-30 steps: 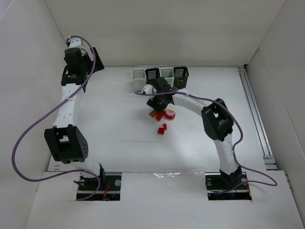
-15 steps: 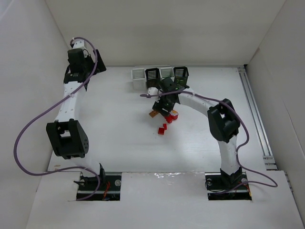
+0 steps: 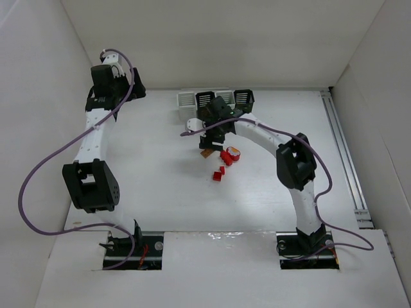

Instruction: Sort the legos into containers by color

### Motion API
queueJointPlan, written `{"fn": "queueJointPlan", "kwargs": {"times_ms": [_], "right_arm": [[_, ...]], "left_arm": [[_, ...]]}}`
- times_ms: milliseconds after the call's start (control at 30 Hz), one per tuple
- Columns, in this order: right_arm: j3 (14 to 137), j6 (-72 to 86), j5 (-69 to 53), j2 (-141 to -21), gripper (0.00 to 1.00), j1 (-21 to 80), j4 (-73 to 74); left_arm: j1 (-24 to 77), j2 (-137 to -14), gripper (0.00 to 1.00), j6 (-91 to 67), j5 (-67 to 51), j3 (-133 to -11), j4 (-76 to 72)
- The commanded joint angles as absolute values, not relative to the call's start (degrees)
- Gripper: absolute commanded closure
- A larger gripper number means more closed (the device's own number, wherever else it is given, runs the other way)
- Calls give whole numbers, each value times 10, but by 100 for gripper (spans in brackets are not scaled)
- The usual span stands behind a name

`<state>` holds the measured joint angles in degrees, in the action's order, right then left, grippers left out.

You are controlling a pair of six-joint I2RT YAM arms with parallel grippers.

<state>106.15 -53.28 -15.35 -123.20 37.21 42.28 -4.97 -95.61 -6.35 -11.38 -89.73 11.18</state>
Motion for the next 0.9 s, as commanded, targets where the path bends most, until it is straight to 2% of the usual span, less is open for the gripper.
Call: {"fn": "queueJointPlan", "kwargs": {"times_ms": [0,133,333,467,700,867], "right_arm": [[1093,-655,-193,-1254,19,376,491],[1093,-729,-193,-1259,14,376,505],[1130,-777,-193,-1298,14,376,531],[1179,-793,-204,-1324,15,376,555],[1189,-829,-204,-1335,15,387,576],[1224,-867,-204,-1355,19,392,627]], "left_arm": [[-59,-952,0,-46,-176,-924,118],[-70,-957,0,-52,-206,-924,118],[-86,-962,0,-57,-217,-924,123],[-91,-962,0,-57,-222,-911,123],[-107,-962,0,-57,-240,-906,123],[-119,-962,0,-57,-251,-901,123]]}}
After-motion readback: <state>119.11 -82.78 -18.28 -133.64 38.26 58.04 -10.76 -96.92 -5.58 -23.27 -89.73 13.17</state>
